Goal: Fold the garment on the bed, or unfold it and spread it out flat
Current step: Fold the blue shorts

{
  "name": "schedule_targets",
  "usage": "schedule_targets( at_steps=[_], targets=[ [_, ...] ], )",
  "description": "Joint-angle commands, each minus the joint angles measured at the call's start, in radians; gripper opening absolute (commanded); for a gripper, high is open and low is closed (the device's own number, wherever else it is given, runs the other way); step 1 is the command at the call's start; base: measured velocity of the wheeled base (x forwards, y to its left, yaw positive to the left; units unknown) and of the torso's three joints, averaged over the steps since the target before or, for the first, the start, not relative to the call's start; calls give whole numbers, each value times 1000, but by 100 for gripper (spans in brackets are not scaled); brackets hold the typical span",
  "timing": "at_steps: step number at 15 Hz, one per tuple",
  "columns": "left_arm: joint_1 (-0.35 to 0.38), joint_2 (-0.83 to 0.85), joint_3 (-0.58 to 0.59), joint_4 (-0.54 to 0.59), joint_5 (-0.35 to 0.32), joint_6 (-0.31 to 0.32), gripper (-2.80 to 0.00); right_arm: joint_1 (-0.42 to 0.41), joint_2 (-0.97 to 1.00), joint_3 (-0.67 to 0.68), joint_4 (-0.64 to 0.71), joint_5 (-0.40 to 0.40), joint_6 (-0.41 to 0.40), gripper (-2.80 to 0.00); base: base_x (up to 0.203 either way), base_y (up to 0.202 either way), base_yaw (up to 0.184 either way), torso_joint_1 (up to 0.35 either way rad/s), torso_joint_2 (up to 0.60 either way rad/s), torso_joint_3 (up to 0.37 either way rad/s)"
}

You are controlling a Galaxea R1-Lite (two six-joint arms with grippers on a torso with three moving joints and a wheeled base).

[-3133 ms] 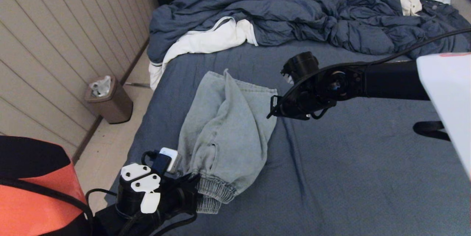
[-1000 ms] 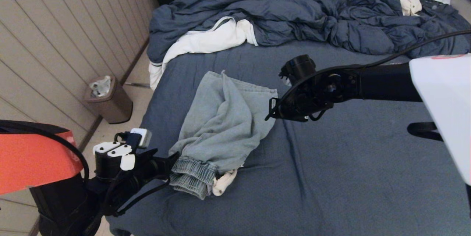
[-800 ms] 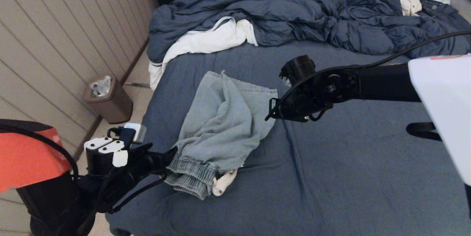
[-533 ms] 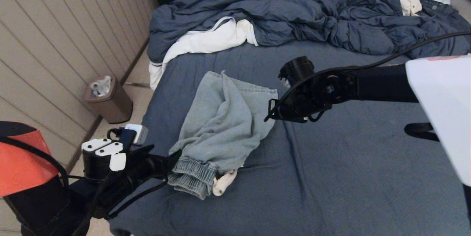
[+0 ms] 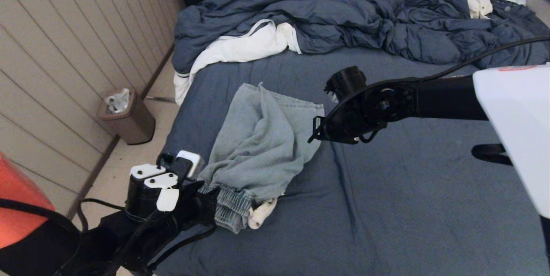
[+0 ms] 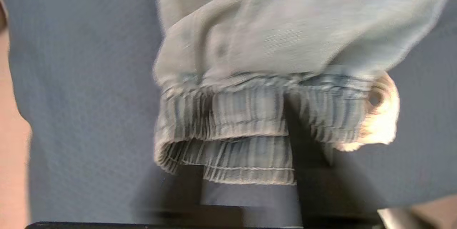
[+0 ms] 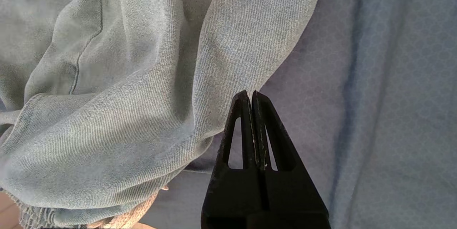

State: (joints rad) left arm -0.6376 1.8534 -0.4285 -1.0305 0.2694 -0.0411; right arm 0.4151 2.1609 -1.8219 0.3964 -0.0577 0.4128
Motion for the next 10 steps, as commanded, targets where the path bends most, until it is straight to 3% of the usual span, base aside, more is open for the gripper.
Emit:
schedule_targets(
  at_steps=[1, 3, 5, 9, 10],
  targets=[
    [-43, -54, -120, 230, 26, 18, -280, 0, 1, -1, 2, -1, 3, -280, 0, 0, 0, 0, 0, 0],
    [-71, -47, -196, 413, 29, 29, -280, -3, 4, -4, 1, -1, 0, -280, 0, 0, 0, 0, 0, 0],
    [-117, -16, -259, 522, 19, 67, -280, -7, 17, -20, 4, 0, 0, -280, 0, 0, 0, 0, 0, 0],
    [-216, 70, -311, 559, 1, 78, -280, -9, 17, -23, 3, -1, -2, -280, 0, 0, 0, 0, 0, 0],
    [-230, 72, -319, 565, 3, 78, 0, -9, 16, -23, 2, -1, -2, -280, 0, 0, 0, 0, 0, 0]
  ],
)
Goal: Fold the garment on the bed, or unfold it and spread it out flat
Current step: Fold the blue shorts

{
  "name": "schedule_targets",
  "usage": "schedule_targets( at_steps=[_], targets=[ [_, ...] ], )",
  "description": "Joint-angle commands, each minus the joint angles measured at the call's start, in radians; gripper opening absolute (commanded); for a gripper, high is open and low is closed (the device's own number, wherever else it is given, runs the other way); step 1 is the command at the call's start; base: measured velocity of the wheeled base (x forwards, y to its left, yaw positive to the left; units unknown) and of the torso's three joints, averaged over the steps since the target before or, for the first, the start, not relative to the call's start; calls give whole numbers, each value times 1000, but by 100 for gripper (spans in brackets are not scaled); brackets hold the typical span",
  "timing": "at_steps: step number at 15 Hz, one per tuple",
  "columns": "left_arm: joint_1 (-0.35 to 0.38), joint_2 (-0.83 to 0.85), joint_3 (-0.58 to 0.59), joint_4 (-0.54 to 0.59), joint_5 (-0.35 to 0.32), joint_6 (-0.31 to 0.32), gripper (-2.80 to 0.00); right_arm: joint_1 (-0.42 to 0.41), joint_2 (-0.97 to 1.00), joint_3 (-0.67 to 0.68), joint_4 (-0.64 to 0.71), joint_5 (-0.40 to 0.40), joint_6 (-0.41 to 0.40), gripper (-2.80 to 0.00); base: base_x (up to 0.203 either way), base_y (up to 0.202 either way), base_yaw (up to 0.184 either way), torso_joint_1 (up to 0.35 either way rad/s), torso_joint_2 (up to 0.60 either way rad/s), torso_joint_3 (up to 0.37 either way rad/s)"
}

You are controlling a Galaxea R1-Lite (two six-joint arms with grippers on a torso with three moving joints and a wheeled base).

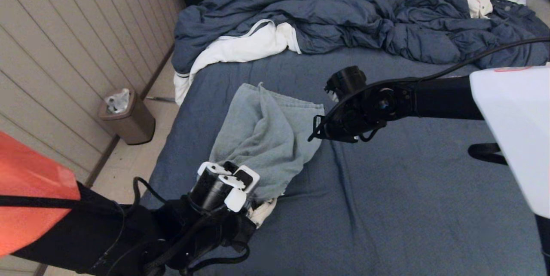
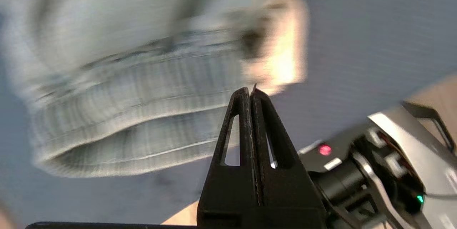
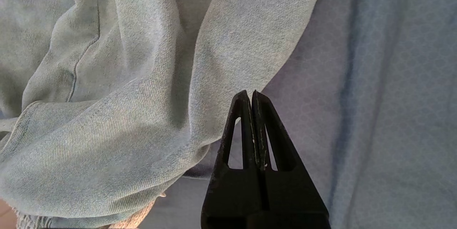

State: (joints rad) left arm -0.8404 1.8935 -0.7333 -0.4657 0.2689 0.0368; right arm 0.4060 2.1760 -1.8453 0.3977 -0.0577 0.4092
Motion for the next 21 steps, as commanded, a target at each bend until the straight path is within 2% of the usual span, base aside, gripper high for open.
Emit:
schedule_targets(
  at_steps=[1, 4, 6, 9, 14, 17, 21],
  targets=[
    [-34, 33, -19, 4, 9, 2, 0, 1, 1, -2, 1, -1, 2, -280, 0, 0, 0, 0, 0, 0],
    [-46, 36, -37, 65, 10, 5, 0, 1, 4, -2, 1, -1, 2, -280, 0, 0, 0, 0, 0, 0],
    [-45, 48, -41, 61, 16, 8, 0, 0, 2, -2, 1, -1, 2, -280, 0, 0, 0, 0, 0, 0],
    [-13, 50, -75, 59, 18, 44, 0, -1, 4, -6, 3, -1, 2, -280, 0, 0, 0, 0, 0, 0],
    [31, 158, -107, 55, 13, 47, 0, -1, 5, -8, 1, -1, 2, -280, 0, 0, 0, 0, 0, 0],
    [72, 231, -131, 14, 4, 44, 0, -1, 15, -14, 3, -1, 2, -280, 0, 0, 0, 0, 0, 0],
    [110, 296, -132, -67, -10, 78, 0, -1, 26, -16, 1, -1, 2, -280, 0, 0, 0, 0, 0, 0]
  ],
)
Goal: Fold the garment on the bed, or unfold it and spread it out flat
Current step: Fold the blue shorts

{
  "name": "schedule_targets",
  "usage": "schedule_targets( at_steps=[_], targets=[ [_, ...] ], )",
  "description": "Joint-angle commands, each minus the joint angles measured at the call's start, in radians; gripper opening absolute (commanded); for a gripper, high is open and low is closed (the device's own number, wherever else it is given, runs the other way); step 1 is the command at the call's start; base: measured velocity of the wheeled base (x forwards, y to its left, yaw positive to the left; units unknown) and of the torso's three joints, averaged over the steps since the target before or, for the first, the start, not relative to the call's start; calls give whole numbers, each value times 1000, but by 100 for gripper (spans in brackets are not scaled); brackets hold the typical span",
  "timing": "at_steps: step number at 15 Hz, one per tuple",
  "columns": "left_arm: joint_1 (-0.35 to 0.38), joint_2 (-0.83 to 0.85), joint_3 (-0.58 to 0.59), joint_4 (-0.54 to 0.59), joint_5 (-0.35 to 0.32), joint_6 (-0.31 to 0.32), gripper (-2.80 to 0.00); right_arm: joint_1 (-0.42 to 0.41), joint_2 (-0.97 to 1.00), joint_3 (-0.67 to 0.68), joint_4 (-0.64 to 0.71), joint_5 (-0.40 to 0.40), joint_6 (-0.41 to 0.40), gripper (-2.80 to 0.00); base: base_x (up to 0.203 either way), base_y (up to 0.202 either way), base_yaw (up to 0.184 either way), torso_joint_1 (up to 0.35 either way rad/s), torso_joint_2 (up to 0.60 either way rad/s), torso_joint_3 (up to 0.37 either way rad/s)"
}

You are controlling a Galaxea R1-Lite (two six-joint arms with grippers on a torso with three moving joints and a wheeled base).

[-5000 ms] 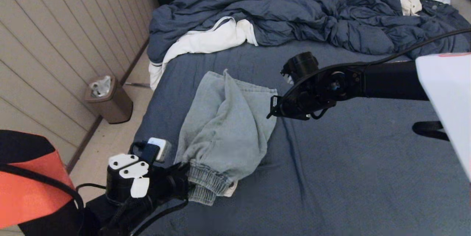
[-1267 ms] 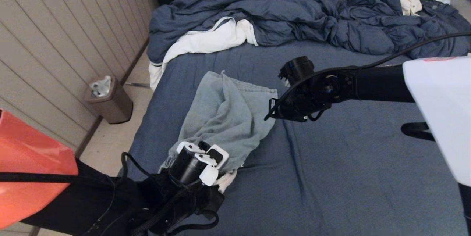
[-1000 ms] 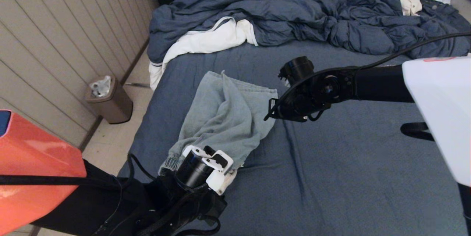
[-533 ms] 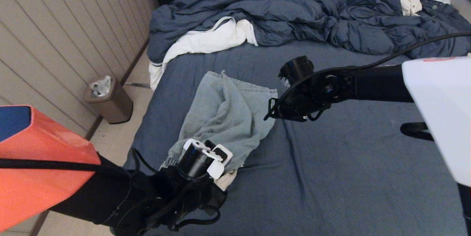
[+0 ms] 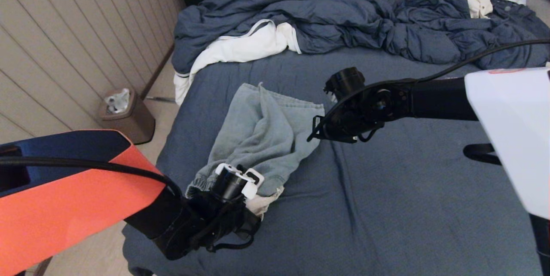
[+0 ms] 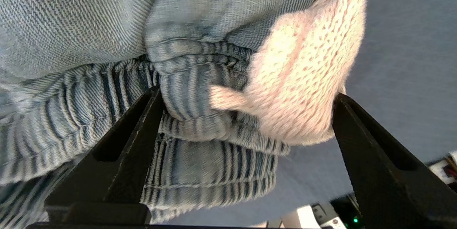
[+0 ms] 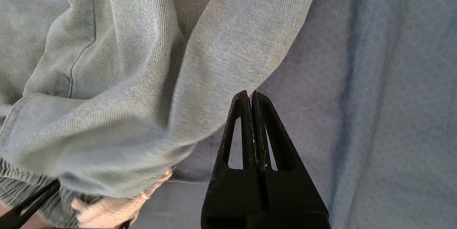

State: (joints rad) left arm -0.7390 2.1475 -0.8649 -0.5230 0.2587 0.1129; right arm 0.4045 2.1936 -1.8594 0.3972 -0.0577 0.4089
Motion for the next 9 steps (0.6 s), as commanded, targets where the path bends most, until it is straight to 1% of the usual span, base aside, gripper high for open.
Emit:
schedule_targets(
  at_steps=[1, 6, 7, 8, 9],
  targets=[
    [9, 53, 1, -20, -6, 2, 0, 1, 15, -5, 2, -1, 2, -280, 0, 0, 0, 0, 0, 0],
    [7, 100, 10, -95, -9, 8, 0, 1, 21, -9, 3, -1, 4, -280, 0, 0, 0, 0, 0, 0],
    [9, 100, 12, -95, -9, 25, -18, 1, 21, -9, 3, -1, 3, -280, 0, 0, 0, 0, 0, 0],
    [17, 101, 17, -97, -9, 41, -280, 1, 21, -9, 3, -1, 4, -280, 0, 0, 0, 0, 0, 0],
    [24, 112, 19, -98, -9, 46, -280, 1, 21, -9, 3, -1, 2, -280, 0, 0, 0, 0, 0, 0]
  ],
)
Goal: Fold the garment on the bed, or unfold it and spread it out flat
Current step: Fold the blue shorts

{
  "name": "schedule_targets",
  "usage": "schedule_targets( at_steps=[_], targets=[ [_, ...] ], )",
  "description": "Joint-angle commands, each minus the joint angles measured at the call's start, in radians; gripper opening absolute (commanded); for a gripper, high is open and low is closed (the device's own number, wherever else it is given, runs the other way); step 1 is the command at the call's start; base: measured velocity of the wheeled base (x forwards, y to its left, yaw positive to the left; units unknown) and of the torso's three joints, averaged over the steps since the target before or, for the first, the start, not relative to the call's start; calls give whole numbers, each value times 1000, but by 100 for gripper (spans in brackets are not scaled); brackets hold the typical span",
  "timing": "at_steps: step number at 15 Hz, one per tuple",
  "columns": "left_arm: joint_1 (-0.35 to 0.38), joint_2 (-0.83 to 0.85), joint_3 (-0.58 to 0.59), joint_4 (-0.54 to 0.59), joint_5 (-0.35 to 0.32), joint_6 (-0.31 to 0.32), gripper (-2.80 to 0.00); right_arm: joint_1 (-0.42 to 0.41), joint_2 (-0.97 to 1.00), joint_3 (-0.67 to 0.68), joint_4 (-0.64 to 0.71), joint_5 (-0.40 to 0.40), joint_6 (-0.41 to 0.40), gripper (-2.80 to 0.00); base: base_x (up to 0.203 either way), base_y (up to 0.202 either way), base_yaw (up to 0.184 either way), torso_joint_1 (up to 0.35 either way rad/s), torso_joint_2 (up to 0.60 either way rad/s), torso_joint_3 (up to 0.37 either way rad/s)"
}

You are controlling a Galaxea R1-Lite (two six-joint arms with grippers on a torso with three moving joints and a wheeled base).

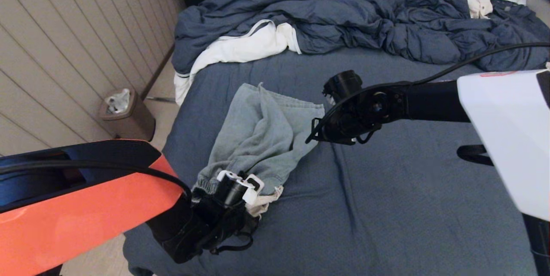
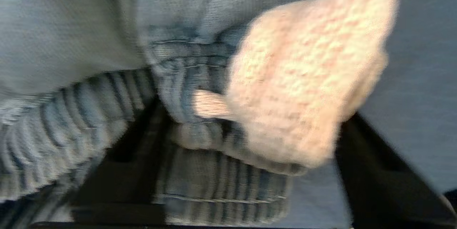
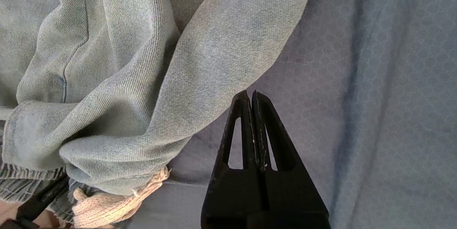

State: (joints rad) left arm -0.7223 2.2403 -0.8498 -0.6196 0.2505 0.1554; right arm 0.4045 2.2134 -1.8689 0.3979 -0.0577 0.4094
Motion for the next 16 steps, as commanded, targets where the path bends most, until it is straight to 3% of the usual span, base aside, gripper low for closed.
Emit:
schedule_targets(
  at_steps=[1, 8, 16],
  targets=[
    [16, 33, 6, -16, -1, 4, -280, -1, 0, 1, 2, -1, 2, -280, 0, 0, 0, 0, 0, 0],
    [20, 35, 163, -207, 8, 32, -280, -1, -17, 1, 5, -1, 3, -280, 0, 0, 0, 0, 0, 0],
    [33, -37, 510, -518, 27, 185, -280, -1, -20, 1, 7, -1, 2, -280, 0, 0, 0, 0, 0, 0]
  ],
)
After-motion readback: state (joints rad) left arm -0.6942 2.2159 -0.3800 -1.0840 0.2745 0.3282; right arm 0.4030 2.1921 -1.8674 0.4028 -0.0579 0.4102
